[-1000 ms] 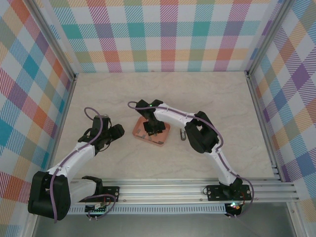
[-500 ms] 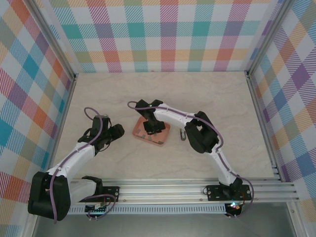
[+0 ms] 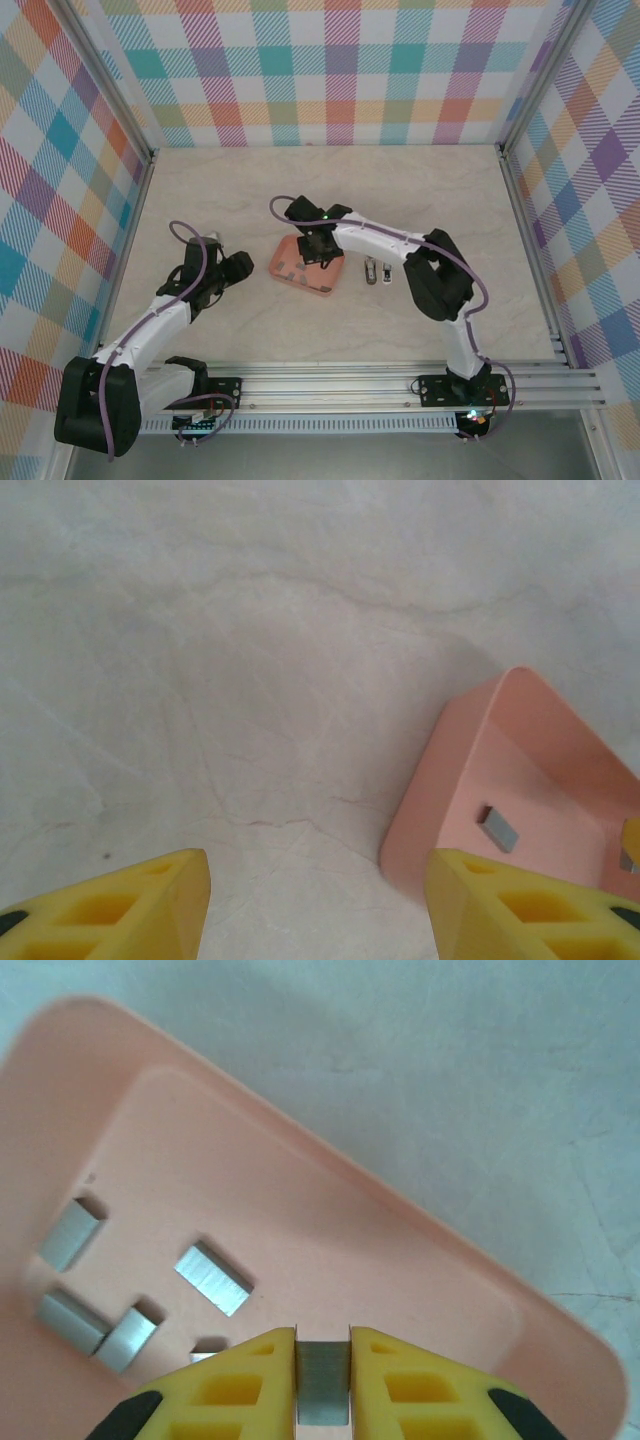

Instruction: Load the staples into the stapler

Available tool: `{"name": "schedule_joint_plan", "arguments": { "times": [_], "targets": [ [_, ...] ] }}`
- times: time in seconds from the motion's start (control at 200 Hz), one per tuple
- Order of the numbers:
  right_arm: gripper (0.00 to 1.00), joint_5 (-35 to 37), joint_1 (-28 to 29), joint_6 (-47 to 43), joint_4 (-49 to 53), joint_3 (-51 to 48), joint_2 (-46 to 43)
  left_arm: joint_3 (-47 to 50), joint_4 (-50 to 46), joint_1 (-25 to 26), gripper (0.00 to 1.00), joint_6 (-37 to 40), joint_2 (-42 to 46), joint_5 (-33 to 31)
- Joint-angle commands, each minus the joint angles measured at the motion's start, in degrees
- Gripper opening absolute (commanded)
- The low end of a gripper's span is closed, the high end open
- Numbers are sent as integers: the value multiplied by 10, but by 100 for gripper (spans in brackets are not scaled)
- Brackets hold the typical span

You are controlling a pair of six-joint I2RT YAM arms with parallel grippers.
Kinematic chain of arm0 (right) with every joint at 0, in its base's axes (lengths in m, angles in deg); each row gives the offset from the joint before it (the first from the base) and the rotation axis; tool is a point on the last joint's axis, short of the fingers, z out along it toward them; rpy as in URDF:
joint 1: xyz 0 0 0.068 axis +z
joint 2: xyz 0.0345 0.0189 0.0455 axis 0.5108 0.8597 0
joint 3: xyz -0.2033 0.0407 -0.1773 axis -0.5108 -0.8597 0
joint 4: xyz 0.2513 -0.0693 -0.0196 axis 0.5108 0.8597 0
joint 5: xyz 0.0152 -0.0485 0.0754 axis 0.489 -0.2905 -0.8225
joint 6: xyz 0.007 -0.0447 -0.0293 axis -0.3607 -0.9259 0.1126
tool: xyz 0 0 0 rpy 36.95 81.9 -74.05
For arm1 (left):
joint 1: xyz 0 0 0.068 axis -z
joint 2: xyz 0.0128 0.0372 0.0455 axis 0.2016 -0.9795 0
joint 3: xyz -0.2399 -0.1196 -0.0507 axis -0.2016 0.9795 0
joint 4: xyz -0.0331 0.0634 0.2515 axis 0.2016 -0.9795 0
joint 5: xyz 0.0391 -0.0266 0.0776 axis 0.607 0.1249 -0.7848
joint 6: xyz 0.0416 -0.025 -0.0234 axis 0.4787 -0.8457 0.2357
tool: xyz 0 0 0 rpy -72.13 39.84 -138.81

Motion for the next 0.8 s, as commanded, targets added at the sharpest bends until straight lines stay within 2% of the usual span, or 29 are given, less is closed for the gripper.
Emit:
{"name": "schedule_joint_plan", "arguments": {
  "times": [0.0, 0.335, 0.49, 0.795],
  "targets": [
    [17, 19, -1, 13, -58, -35, -42, 13, 64, -6, 59, 23, 10, 26],
    [18, 66, -1, 0, -158, -181, -173, 38, 151, -3, 62, 65, -2, 62],
    [18, 84, -1, -7, -161, -227, -227, 53, 194, 5, 66, 67, -7, 91],
    [18, 119, -14, -11, -153, -302, -300, 41, 217, 35, 73, 105, -26, 159]
  ]
}}
